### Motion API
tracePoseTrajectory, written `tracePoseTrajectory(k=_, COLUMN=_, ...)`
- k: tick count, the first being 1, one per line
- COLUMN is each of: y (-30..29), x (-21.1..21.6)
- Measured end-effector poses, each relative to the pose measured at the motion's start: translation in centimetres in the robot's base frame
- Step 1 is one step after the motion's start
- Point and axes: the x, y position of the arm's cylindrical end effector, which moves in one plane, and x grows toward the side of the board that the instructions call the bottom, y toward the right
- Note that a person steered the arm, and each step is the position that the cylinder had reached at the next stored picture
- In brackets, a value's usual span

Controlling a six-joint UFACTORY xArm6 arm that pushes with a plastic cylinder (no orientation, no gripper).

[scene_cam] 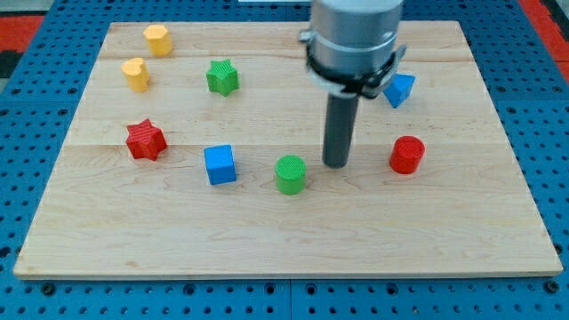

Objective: Push green circle towards down

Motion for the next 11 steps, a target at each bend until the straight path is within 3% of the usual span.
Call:
tracePoseTrajectory(k=3, y=-8.1, x=5.2)
tracePoseTrajectory(k=5, y=-8.8, x=3.4)
tracePoseTrajectory(k=7, y=-11.3, x=6.8)
tracePoseTrajectory(k=11, y=-12.6, x=6.7)
